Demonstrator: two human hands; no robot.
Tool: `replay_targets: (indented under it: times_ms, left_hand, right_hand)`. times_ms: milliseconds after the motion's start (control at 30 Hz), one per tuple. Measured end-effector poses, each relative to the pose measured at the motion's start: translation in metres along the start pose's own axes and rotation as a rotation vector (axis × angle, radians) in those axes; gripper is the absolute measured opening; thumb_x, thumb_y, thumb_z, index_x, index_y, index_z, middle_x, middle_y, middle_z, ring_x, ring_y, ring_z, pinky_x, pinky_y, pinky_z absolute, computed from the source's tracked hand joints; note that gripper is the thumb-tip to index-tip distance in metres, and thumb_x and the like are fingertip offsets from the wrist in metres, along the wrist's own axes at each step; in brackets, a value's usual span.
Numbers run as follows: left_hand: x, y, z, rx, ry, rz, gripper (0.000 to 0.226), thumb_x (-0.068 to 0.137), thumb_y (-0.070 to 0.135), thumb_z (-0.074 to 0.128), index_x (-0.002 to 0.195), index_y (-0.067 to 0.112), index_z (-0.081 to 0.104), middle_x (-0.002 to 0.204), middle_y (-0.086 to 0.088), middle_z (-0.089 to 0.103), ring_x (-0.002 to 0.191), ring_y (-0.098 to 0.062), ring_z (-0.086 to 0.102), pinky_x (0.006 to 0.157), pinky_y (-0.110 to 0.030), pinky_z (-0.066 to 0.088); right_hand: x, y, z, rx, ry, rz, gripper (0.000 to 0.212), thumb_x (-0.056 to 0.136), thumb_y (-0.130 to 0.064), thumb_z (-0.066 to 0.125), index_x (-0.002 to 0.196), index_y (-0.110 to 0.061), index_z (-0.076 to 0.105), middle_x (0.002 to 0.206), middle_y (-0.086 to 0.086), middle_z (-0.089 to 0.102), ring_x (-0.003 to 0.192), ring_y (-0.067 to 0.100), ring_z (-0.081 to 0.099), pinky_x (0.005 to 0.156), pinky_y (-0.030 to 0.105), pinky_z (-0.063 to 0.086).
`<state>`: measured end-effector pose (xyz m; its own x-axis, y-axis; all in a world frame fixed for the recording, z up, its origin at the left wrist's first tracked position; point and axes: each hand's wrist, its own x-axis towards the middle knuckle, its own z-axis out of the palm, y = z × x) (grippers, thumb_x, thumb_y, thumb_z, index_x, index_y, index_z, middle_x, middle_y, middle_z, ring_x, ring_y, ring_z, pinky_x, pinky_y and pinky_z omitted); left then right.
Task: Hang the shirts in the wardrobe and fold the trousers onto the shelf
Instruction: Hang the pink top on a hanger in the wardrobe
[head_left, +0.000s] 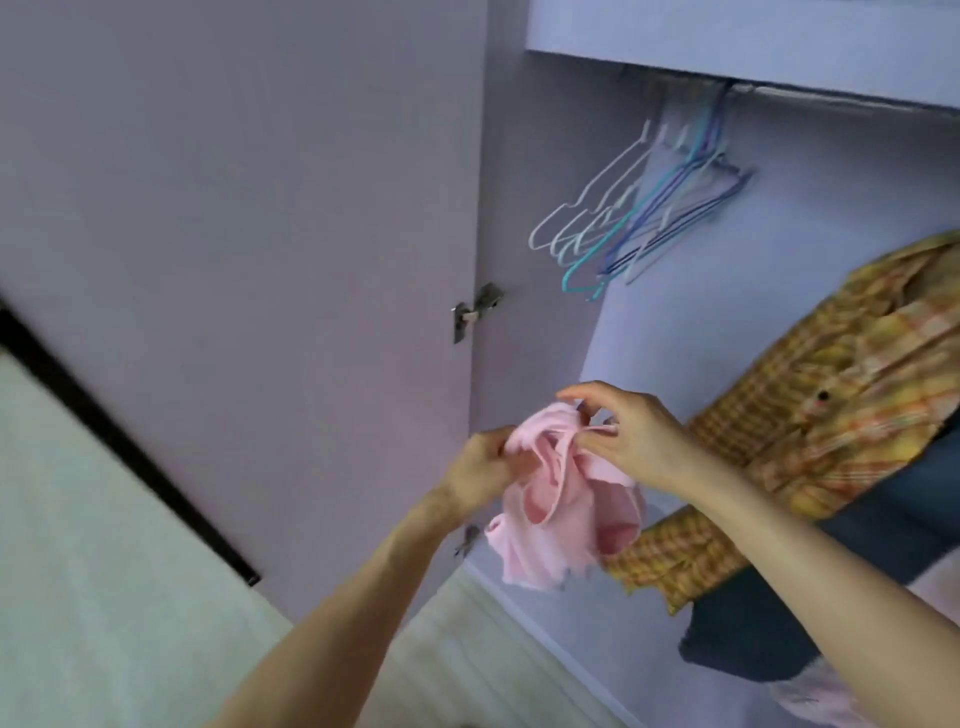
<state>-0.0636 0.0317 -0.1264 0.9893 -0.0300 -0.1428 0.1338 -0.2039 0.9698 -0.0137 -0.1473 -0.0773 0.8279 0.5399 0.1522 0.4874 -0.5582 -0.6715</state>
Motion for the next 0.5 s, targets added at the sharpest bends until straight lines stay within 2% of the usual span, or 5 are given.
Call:
replay_targets:
  times_ms: [67,167,267,333,500]
  left_hand:
    - [0.024,0.008,-0.007,-0.203,0.129,-0.042,0.009,0.081,0.008,0.064,0.088,0.005,0.065,0.074,-0.001,0.065,0.069,-0.013,0.059,0.066,-0.023,0.048]
    - [0.058,0.022,-0.029,-0.298,0.211,-0.089,0.012,0.078,0.009,0.063,0.086,0.001,0.068,0.07,-0.003,0.067,0.066,-0.016,0.062,0.067,-0.025,0.05]
    - [0.089,0.037,-0.042,-0.278,0.183,-0.113,0.01,0.08,0.003,0.062,0.085,0.002,0.071,0.077,-0.009,0.059,0.074,-0.021,0.053,0.069,-0.027,0.042]
    - [0.105,0.047,-0.043,-0.239,0.159,-0.122,0.02,0.079,0.001,0.061,0.069,0.013,0.072,0.071,-0.005,0.06,0.069,-0.02,0.052,0.06,-0.022,0.041]
    - [0.133,0.08,-0.047,-0.346,0.194,-0.055,0.025,0.066,0.022,0.07,0.088,0.011,0.07,0.077,-0.005,0.06,0.07,-0.018,0.053,0.064,-0.025,0.04]
  right_hand:
    - [0.009,0.012,-0.023,-0.206,0.018,0.018,0.038,0.079,-0.013,0.067,0.116,-0.02,0.062,0.08,-0.02,0.059,0.071,-0.014,0.055,0.068,0.002,0.035]
    - [0.017,0.037,-0.055,-0.455,-0.065,0.152,0.022,0.081,-0.007,0.054,0.09,-0.02,0.069,0.087,-0.004,0.068,0.087,0.015,0.062,0.073,0.022,0.041]
    - [0.014,0.064,-0.071,-0.472,-0.064,0.287,0.029,0.084,-0.005,0.05,0.066,-0.026,0.057,0.075,-0.002,0.062,0.077,0.019,0.059,0.064,0.025,0.039]
    - [0.01,0.077,-0.074,-0.48,0.05,0.314,0.03,0.083,-0.001,0.051,0.064,-0.025,0.055,0.076,0.001,0.061,0.076,0.022,0.059,0.068,0.029,0.041]
    - [0.014,0.095,-0.075,-0.391,0.549,0.265,0.02,0.077,0.013,0.051,0.074,-0.002,0.064,0.083,0.008,0.058,0.075,0.029,0.059,0.072,0.037,0.045]
